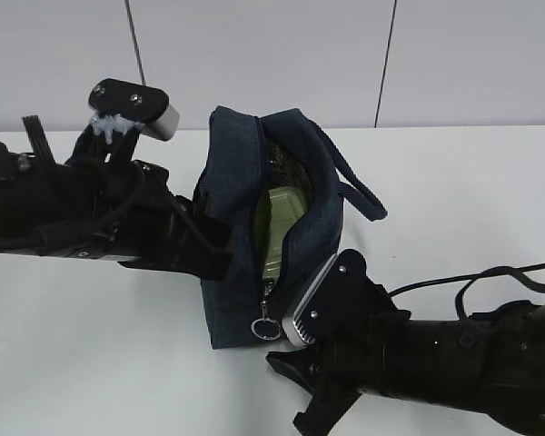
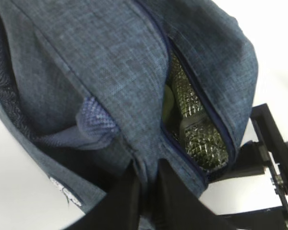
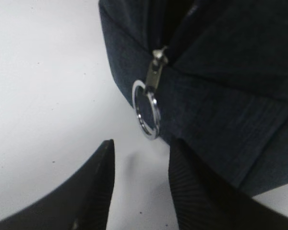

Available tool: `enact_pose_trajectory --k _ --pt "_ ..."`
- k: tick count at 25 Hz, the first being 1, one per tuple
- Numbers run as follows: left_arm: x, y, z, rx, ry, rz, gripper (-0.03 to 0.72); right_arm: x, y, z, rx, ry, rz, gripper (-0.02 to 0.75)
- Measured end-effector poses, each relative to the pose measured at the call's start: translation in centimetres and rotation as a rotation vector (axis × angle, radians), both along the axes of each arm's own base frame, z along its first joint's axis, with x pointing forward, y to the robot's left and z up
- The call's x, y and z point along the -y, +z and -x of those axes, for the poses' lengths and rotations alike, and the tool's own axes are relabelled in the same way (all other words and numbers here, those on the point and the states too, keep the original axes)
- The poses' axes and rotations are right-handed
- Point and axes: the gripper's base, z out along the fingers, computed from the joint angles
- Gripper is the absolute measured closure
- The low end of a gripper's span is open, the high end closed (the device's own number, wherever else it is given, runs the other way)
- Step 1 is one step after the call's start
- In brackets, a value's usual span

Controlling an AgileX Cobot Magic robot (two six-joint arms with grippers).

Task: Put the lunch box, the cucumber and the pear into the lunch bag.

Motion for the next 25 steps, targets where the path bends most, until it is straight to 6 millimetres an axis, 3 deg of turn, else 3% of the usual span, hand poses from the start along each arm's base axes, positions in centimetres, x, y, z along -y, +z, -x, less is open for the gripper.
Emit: enact_pose_trajectory --k 15,25 --pt "0.0 0.0 0.0 -0.003 -0.003 0.001 0.685 -0.8 0.4 -1.3 0.053 0.012 0.004 0.437" --pt "0.0 0.0 0.0 -0.004 -0.004 0.001 0.685 -1.1 -0.1 -1.2 0.037 0.028 -0.021 0.584"
